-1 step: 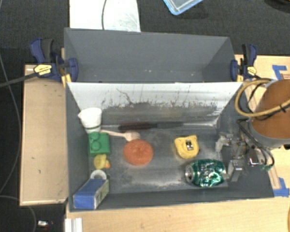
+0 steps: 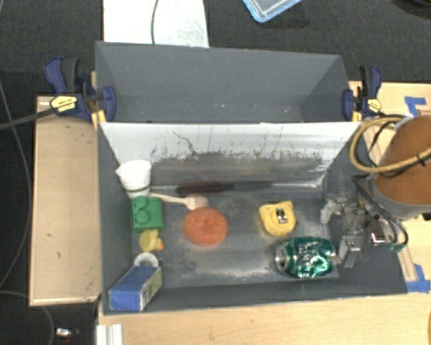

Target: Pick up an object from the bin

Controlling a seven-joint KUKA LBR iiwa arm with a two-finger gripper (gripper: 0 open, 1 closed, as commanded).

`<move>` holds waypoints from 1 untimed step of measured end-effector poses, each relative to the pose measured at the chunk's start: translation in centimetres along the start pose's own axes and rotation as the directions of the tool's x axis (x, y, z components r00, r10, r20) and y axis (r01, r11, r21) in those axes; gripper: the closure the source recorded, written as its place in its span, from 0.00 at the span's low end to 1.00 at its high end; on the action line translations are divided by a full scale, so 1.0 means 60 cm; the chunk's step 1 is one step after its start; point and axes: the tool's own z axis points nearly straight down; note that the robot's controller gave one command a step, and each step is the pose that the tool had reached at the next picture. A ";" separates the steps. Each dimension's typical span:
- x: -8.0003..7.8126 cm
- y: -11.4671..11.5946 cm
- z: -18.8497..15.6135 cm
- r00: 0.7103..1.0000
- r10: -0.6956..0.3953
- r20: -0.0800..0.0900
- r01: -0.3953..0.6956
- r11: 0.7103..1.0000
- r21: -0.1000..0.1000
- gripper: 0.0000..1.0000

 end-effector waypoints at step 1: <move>0.007 -0.016 0.087 1.000 -0.028 0.006 0.028 1.000 0.002 0.00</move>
Offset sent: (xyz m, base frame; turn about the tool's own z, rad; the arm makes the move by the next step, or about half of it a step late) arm 0.0021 -0.0001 -0.0717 -0.4151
